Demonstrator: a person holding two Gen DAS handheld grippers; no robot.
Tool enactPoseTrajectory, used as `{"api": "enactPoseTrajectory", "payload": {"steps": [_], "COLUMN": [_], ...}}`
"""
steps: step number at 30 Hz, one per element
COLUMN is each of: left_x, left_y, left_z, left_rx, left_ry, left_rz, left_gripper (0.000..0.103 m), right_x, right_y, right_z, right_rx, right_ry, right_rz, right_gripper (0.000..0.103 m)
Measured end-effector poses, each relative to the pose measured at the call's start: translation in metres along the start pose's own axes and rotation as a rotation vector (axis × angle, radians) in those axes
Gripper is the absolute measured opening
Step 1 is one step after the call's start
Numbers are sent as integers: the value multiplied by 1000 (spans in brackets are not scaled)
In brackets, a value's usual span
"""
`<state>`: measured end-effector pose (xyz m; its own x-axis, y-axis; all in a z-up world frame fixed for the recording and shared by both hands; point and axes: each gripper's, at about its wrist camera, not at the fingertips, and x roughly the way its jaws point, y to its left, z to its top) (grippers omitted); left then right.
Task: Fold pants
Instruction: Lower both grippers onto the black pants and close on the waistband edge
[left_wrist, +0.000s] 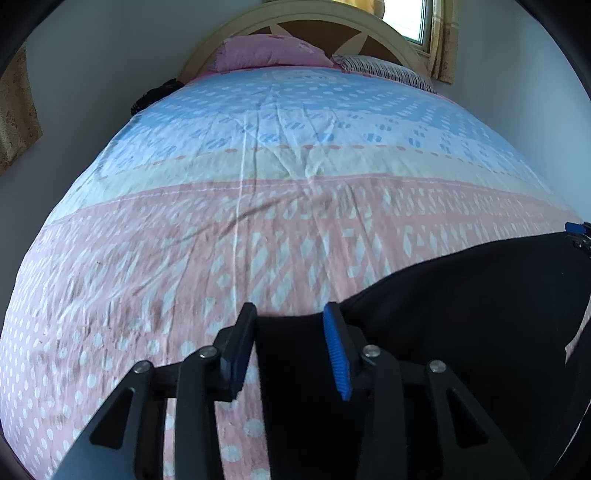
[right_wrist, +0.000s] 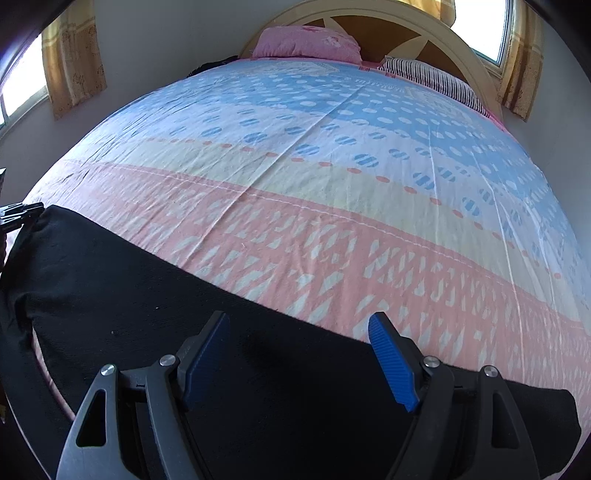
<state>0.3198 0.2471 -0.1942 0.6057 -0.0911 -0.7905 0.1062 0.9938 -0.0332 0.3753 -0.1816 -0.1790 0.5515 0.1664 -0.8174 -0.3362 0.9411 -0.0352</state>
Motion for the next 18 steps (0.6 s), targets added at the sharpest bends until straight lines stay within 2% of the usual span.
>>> {"api": "enactPoseTrajectory", "payload": {"steps": [3,6,13,14,15,16,17,18], "left_x": [-2,-3,-4,-4,-3,-2,-2,-2], "left_y": [-3,-7,-7,-7,-7,-6,-5,-3], "left_z": [0,0,-3,-3,-1,0,1,2], "left_rx": [22,52,87,92,86,81,77,62], "left_ry": [4,4,-17,-18,-13,-8,-2,6], "left_rz": [-8,8,-11,-23,-25,-27,-37,-44], "left_gripper": [23,22,19,18,17,16,15,14], "right_x": [3,9,27,28,28,27,25,22], "right_y": [0,4,8,8,8,10,13,19], "right_z": [2,4,12,14,14,16,17,17], "right_rx": [-21,-50,-100,-102,-107,-114,-120,-143], "right_ry": [3,20,64,69,72,74,79,81], "right_rz": [28,73,103,118,137,160,183,188], "right_gripper": [78,71,69,61,41,26,5,4]}}
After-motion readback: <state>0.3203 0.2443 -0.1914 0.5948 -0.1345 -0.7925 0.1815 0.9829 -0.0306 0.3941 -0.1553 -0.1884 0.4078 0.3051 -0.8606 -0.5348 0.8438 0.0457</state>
